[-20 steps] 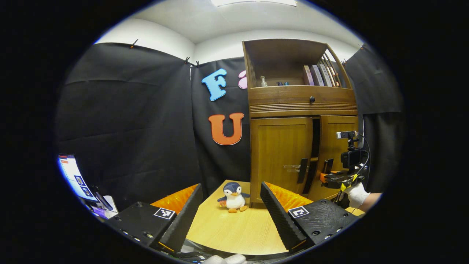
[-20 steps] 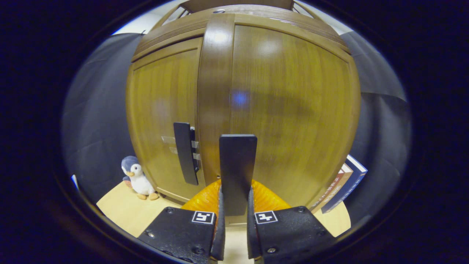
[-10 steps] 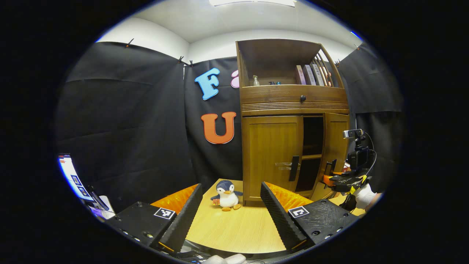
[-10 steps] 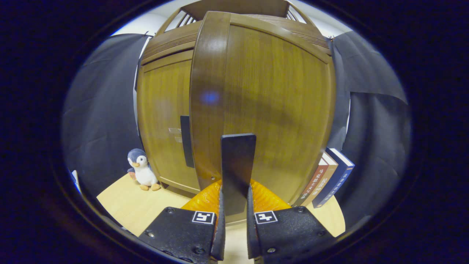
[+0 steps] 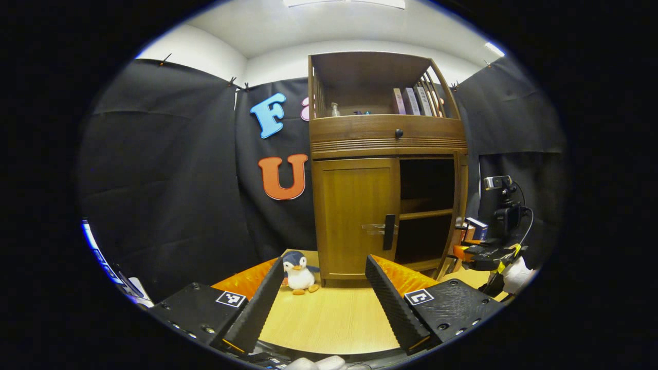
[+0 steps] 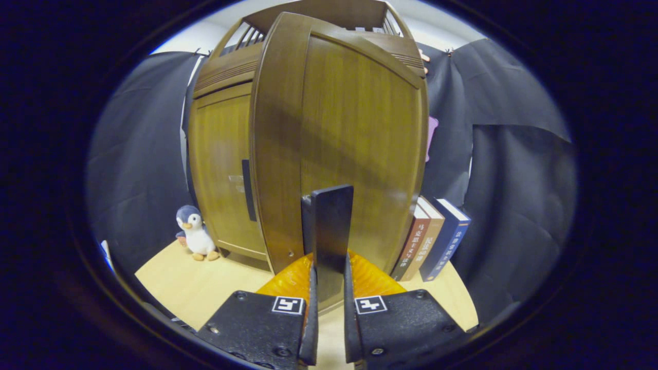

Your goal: Open the right door of the double-door shoe cabinet with the right hand, and open the left door with the left hand.

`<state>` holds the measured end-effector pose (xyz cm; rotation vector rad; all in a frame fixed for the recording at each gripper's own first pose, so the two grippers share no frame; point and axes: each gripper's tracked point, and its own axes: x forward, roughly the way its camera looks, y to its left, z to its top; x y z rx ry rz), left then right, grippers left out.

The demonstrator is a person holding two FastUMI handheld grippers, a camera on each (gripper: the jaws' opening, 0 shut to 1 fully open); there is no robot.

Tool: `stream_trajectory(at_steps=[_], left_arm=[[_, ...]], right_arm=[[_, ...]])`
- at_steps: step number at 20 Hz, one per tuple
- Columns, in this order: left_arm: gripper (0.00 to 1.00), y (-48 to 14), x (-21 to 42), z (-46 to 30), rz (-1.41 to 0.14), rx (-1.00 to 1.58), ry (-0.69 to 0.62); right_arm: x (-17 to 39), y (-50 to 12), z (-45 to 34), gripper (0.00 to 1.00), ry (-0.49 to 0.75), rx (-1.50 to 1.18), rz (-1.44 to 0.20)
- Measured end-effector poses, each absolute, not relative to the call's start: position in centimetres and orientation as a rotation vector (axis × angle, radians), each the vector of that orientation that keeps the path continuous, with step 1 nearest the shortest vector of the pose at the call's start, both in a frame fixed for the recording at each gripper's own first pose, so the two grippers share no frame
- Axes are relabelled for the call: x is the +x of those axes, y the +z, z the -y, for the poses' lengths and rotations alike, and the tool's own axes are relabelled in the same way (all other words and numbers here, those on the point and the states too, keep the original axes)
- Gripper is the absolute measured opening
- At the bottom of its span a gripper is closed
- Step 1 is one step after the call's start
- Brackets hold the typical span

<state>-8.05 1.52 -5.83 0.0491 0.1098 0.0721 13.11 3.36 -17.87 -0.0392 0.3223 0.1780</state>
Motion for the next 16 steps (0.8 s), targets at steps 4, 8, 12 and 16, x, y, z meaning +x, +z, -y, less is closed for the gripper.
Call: stream_trajectory(at_steps=[4, 8, 12, 16], left_arm=[[0.96, -5.9, -7.5, -0.1, -0.108, 0.038, 0.026], [0.96, -6.0, -7.0, 1.5, -0.111, 0.04, -0.01], [0.92, -5.8, -7.0, 2.8, -0.098, 0.04, -0.04], [0.96, -5.8, -6.5, 3.9, -0.098, 0.035, -0.061]], right_arm=[[12.1, -17.9, -1.4, 0.21, 0.141, -0.021, -0.31], [11.0, -18.1, 0.2, 0.17, 0.116, -0.016, -0.311], [10.3, -18.1, 2.3, 0.14, 0.089, 0.005, -0.31], [9.8, -18.2, 5.0, 0.1, 0.058, 0.008, -0.314]])
